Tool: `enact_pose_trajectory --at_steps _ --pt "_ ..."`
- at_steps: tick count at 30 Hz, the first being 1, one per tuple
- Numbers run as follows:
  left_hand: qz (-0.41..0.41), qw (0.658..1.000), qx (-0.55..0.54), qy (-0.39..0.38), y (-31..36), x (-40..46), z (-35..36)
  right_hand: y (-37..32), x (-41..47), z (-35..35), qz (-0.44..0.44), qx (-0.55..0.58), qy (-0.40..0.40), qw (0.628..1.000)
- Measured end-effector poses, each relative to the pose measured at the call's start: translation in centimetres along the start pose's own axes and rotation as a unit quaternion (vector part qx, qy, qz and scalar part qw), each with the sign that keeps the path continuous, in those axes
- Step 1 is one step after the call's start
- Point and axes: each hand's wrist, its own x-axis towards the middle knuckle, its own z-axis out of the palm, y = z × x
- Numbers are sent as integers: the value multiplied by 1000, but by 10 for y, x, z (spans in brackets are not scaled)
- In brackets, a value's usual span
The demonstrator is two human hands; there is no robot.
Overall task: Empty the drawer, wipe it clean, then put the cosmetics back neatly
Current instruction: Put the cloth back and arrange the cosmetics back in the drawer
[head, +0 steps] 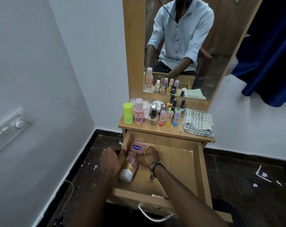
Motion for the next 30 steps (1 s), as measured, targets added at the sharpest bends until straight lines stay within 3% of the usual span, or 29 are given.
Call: enact_pose_trajectory --at_steps 5,12,18,23,26,30 --pt "-14 999 -30 0 -2 1 1 1 -3 0 -5 0 16 1000" --pt "-172 964 -196 56 -9 31 -7 -2 -15 -13 -24 -13 32 999" --pt "-141 951 -247 124 25 110 -30 -4 -46 -37 -60 25 34 997" --pt "-125 954 -265 58 67 150 -30 1 -60 -41 -62 68 17 996" --pt "-152 950 -271 -18 76 160 -23 6 -65 -43 -63 90 14 994" --pt "-182 949 -250 -62 77 163 -13 14 -67 -44 -63 100 5 993"
